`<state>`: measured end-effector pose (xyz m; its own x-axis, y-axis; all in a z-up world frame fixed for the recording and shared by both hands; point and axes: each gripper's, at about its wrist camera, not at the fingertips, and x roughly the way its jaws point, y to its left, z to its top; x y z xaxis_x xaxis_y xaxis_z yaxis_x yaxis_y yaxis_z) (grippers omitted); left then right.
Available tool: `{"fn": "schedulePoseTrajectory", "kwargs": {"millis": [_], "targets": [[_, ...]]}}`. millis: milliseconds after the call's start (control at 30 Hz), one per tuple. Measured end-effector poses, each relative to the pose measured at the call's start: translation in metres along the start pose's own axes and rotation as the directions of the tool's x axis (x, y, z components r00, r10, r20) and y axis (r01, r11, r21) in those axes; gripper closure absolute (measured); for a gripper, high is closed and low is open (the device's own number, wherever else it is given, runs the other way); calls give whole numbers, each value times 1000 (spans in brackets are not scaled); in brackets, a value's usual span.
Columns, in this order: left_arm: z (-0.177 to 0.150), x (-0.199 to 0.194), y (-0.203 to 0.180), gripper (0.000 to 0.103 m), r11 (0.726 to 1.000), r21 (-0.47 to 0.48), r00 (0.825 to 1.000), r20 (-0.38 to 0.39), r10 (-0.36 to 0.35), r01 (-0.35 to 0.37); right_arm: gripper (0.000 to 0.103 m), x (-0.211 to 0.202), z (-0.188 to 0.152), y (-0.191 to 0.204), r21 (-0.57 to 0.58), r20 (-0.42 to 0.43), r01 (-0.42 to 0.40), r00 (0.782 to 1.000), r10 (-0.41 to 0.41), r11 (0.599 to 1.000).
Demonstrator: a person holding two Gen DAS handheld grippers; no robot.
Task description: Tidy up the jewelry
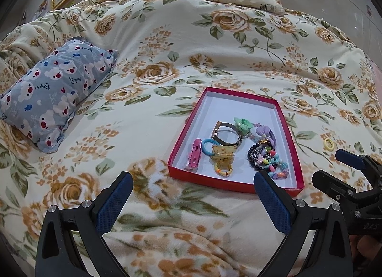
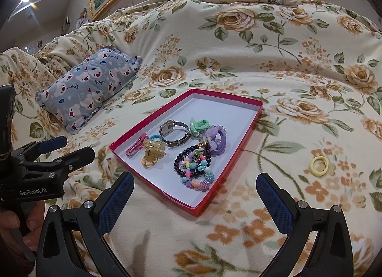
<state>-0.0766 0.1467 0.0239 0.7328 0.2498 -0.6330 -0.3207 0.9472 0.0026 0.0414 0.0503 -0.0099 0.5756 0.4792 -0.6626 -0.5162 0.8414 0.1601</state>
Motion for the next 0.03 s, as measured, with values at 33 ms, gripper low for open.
{"fn": "schedulePoseTrajectory", "kwargs": {"millis": [33], "targets": [[0, 0, 0, 1, 1000, -1, 1000, -2, -2, 2, 0, 1, 0, 0, 0, -1, 0, 1000, 0, 1000]]}}
